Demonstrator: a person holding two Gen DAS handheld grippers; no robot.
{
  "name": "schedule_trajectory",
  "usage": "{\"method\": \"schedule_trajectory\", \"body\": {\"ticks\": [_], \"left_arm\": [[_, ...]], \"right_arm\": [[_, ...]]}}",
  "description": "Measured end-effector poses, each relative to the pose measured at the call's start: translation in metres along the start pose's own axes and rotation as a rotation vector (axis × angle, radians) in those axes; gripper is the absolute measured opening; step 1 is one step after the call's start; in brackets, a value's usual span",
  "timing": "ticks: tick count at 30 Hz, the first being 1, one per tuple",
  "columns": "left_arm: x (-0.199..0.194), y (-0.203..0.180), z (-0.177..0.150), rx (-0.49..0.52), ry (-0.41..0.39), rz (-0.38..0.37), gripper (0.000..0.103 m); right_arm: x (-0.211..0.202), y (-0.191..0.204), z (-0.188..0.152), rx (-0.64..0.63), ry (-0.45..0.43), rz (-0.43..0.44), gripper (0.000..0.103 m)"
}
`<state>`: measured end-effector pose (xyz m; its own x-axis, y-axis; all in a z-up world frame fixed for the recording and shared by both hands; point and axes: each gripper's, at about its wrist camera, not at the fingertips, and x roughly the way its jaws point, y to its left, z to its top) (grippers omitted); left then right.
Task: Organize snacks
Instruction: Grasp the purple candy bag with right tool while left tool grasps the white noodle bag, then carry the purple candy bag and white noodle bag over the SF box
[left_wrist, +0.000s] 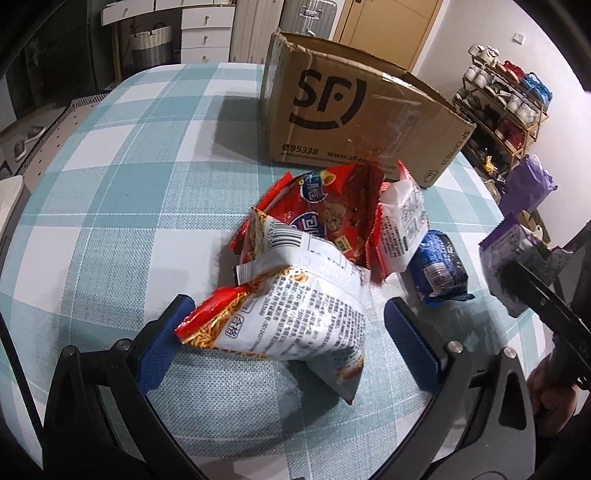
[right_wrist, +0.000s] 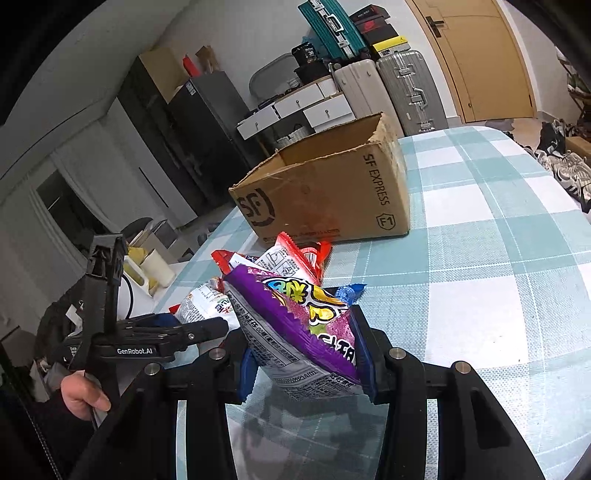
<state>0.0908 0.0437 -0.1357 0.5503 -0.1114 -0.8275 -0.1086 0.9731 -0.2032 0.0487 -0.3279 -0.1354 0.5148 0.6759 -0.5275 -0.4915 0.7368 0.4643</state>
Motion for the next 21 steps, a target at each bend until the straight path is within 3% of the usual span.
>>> {"method": "schedule_trajectory", "body": {"ticks": [6,11,15,21], "left_arm": [[0.006,-0.002,0.002,0.005,0.008,0.006,0.099],[0.007,-0.008,0.001,0.025,0.016,0.021,0.079],[0.003,-0.006,-0.002,0.009,0.011,-0.010,0.060],[-0.003,0.002,-0.008,0.004,-0.010,-0.037,0.056]], "right_arm": [[-0.002,-0.003,0.000,0.004,-0.006,0.009,0.044],[-0.005,-0.007,-0.001,0.016,-0.012,0.015,0.044],[-0.008,-0.007,-0.002,0.034,-0.015,0.025,0.044],[-0.016,0.005,-0.002,0.015,-0.024,0.023,0.044]]}}
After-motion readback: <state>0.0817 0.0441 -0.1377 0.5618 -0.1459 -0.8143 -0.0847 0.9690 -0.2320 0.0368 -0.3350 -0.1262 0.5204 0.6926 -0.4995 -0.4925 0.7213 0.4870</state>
